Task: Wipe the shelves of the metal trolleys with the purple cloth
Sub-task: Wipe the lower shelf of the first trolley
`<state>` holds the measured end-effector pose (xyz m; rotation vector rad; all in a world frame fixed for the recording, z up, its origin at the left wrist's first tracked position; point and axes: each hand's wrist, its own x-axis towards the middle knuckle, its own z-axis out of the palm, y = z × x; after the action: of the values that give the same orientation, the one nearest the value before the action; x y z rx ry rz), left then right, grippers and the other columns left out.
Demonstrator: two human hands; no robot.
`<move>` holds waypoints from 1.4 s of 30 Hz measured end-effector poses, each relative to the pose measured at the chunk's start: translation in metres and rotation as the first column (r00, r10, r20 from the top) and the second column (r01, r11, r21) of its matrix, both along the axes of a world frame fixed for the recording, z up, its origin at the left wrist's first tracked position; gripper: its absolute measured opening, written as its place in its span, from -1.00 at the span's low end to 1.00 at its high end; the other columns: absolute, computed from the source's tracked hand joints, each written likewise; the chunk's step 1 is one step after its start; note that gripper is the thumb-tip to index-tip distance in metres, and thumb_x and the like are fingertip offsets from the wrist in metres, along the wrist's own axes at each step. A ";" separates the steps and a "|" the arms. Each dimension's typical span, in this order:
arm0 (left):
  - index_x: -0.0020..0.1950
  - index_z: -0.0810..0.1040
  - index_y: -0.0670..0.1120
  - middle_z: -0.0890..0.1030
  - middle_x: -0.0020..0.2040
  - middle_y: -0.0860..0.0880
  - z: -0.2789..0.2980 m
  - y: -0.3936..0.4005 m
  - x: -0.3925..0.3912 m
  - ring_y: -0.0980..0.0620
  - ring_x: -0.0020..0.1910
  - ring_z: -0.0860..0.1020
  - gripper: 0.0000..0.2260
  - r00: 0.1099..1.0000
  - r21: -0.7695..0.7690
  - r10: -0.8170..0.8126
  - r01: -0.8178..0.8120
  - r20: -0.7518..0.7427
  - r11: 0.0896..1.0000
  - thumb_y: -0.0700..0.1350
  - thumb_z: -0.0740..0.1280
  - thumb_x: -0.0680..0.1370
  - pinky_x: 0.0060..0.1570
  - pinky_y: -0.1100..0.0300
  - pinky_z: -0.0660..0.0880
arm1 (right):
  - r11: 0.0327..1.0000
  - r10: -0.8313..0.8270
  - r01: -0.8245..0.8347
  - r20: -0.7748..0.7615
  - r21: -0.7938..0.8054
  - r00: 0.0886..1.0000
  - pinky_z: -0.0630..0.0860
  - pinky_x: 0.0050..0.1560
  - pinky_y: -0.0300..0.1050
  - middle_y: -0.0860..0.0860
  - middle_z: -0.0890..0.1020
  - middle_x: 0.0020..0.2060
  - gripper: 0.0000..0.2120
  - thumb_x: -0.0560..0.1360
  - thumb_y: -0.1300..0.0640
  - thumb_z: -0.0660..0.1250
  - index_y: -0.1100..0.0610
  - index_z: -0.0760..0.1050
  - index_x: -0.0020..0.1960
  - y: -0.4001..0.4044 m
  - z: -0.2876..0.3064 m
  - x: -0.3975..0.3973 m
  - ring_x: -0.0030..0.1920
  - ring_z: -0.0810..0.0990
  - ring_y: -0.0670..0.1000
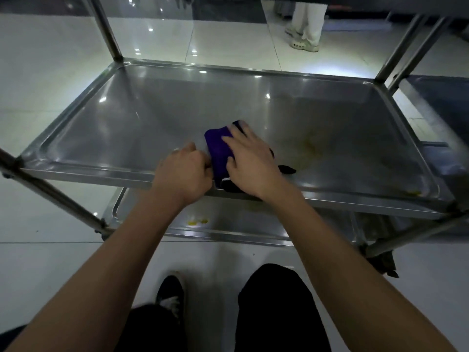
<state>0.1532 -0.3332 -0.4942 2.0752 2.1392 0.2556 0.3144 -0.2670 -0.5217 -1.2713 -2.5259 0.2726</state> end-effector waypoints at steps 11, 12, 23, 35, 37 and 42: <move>0.01 0.58 -0.14 0.53 0.15 -0.06 -0.010 0.007 0.019 -0.15 0.03 0.55 -0.85 1.000 0.037 0.008 -0.009 0.023 0.999 -0.14 0.25 0.57 0.05 -0.08 0.50 | 0.985 0.006 0.008 0.076 -0.174 0.997 -0.21 0.59 0.12 -0.07 -0.09 0.64 -0.45 0.71 -0.07 -0.07 0.04 -0.08 0.65 0.008 -0.009 0.008 0.61 -0.17 -0.06; 0.06 0.59 -0.12 0.53 0.20 -0.05 -0.012 0.007 0.023 -0.16 0.05 0.56 -0.83 1.000 0.042 0.002 -0.003 0.029 0.999 -0.12 0.23 0.58 0.09 -0.09 0.49 | 0.985 -0.016 0.028 0.074 -0.170 0.997 -0.21 0.59 0.11 -0.07 -0.09 0.64 -0.45 0.71 -0.06 -0.09 0.04 -0.08 0.65 0.009 -0.010 0.013 0.61 -0.17 -0.05; 0.06 0.57 -0.05 0.54 0.15 -0.02 -0.007 0.019 0.063 -0.19 0.12 0.54 -0.85 0.999 -0.013 -0.053 0.053 -0.007 0.999 -0.10 0.25 0.57 0.13 -0.26 0.48 | 0.977 -0.099 0.110 0.068 -0.184 0.993 -0.23 0.57 0.09 -0.08 -0.09 0.64 -0.45 0.70 -0.07 -0.10 0.04 -0.08 0.65 0.015 -0.010 0.057 0.61 -0.18 -0.07; 0.26 0.55 0.03 0.47 0.31 -0.01 -0.015 0.030 0.115 -0.13 0.36 0.40 -0.73 0.984 0.041 -0.176 0.177 -0.024 0.983 0.03 0.16 0.65 0.27 -0.38 0.34 | 0.956 -0.238 0.249 0.080 -0.158 0.968 -0.19 0.55 0.08 -0.15 -0.05 0.63 -0.45 0.67 -0.10 -0.09 -0.06 -0.04 0.64 0.025 -0.018 0.142 0.60 -0.14 -0.10; 0.30 0.55 0.06 0.46 0.34 -0.01 -0.019 0.030 0.116 -0.13 0.37 0.40 -0.72 0.986 0.041 -0.165 0.166 -0.027 0.985 0.05 0.18 0.65 0.27 -0.43 0.32 | 0.956 -0.237 0.246 0.078 -0.158 0.968 -0.19 0.54 0.06 -0.15 -0.05 0.63 -0.44 0.66 -0.10 -0.10 -0.06 -0.05 0.64 0.024 -0.018 0.153 0.60 -0.14 -0.10; 0.24 0.57 0.08 0.48 0.34 0.01 -0.023 0.029 0.113 -0.15 0.34 0.46 -0.74 0.988 0.065 -0.150 0.151 -0.027 0.986 0.06 0.23 0.61 0.25 -0.38 0.35 | 0.919 -0.338 0.355 0.119 -0.171 0.934 -0.19 0.55 0.04 -0.19 -0.07 0.62 -0.46 0.68 -0.09 -0.09 -0.07 -0.07 0.64 0.027 -0.018 0.218 0.60 -0.16 -0.13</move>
<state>0.2658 -0.3041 -0.5176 2.2736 1.9987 0.2903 0.5327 -0.2404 -0.5400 -1.8123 -2.3274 0.3905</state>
